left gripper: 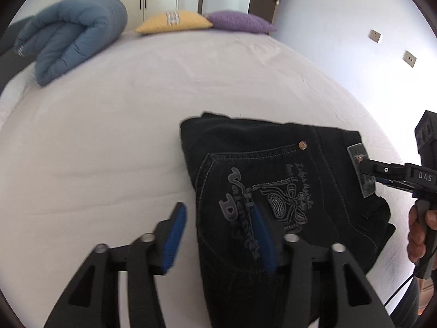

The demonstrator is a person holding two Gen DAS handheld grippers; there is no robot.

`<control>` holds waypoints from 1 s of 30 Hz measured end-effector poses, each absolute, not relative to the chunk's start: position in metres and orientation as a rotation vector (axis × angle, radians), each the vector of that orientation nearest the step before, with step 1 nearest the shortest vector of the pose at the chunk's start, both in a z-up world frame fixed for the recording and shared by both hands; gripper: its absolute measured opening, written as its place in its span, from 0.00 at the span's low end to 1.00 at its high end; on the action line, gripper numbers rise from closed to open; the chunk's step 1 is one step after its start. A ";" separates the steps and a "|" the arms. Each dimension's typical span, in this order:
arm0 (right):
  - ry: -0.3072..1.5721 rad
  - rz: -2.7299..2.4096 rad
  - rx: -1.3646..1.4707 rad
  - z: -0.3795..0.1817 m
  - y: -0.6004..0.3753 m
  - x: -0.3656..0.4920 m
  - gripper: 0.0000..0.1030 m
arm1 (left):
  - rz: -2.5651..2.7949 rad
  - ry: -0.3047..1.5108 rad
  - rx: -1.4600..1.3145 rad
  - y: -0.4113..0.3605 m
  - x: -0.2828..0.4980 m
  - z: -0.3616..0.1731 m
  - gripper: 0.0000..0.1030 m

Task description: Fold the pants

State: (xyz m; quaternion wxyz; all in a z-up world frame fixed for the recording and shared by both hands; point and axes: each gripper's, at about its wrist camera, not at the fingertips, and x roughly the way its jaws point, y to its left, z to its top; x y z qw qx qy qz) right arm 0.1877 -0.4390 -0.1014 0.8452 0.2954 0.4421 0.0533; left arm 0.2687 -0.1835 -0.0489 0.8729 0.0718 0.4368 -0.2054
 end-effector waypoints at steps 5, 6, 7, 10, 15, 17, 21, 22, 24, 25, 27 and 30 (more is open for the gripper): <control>0.879 0.014 0.422 -0.049 -0.403 0.140 0.51 | -0.301 0.645 0.171 -0.168 0.204 -0.005 1.00; 0.868 -0.012 0.389 -0.039 -0.398 0.127 0.52 | -0.286 0.611 0.163 -0.159 0.194 0.001 1.00; 0.858 -0.041 0.358 -0.031 -0.391 0.117 0.54 | -0.263 0.585 0.161 -0.159 0.184 0.008 1.00; 0.804 -0.114 0.308 -0.007 -0.371 0.082 0.62 | -0.221 0.528 0.169 -0.142 0.162 0.029 1.00; 0.743 -0.222 0.200 0.027 -0.343 0.031 0.67 | -0.210 0.522 0.173 -0.129 0.115 0.056 1.00; 0.716 -0.235 0.201 0.041 -0.338 0.010 0.67 | -0.247 0.560 0.122 -0.123 0.105 0.062 1.00; 0.637 -0.271 0.174 0.070 -0.325 -0.026 0.69 | -0.218 0.485 0.178 -0.114 0.074 0.082 1.00; 0.613 -0.278 0.156 0.078 -0.322 -0.035 0.71 | -0.217 0.492 0.193 -0.114 0.071 0.086 1.00; 0.566 -0.289 0.124 0.092 -0.314 -0.050 0.80 | -0.207 0.535 0.194 -0.112 0.071 0.091 1.00; 0.547 -0.296 0.113 0.098 -0.309 -0.056 0.83 | -0.187 0.554 0.170 -0.109 0.070 0.094 1.00; 0.544 -0.299 0.114 0.105 -0.304 -0.062 0.91 | -0.157 0.591 0.141 -0.108 0.072 0.091 1.00; 0.580 -0.275 0.135 0.110 -0.301 -0.065 0.91 | -0.155 0.665 0.161 -0.115 0.076 0.078 1.00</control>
